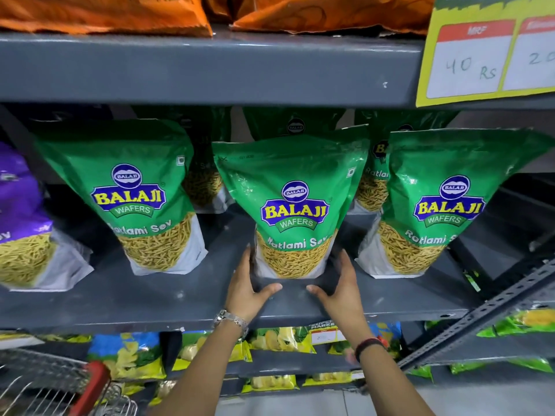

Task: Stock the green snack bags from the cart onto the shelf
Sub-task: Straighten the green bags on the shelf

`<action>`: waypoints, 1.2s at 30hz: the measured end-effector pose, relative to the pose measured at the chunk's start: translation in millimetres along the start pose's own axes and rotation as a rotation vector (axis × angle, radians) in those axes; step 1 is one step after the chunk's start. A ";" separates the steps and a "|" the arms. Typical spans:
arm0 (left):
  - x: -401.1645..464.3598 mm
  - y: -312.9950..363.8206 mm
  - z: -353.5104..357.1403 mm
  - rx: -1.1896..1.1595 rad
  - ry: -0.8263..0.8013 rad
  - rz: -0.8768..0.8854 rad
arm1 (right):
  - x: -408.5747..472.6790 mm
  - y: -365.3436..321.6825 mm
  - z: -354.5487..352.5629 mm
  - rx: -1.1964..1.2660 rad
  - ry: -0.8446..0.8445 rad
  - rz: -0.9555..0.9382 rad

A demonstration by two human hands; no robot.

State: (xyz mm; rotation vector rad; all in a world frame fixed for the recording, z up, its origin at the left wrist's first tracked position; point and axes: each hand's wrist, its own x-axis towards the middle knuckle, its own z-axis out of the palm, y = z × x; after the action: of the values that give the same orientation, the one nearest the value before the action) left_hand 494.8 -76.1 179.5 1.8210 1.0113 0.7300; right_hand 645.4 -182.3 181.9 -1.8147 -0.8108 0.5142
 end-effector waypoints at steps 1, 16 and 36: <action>-4.3 -1.2 -4.8 -0.045 0.000 0.004 | -10.1 -1.5 3.5 0.004 0.096 0.009; 12.4 -77.3 -188.5 -0.103 0.252 -0.091 | -5.5 -75.3 175.3 0.027 -0.399 -0.141; 12.3 -82.7 -187.9 -0.106 0.087 -0.026 | -15.3 -83.2 203.2 0.058 -0.284 -0.103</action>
State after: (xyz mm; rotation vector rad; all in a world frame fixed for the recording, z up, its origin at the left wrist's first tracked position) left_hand 322.1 35.4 184.3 1.6952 1.0307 0.8373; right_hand 474.1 -44.2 183.2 -1.6575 -1.0653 0.7314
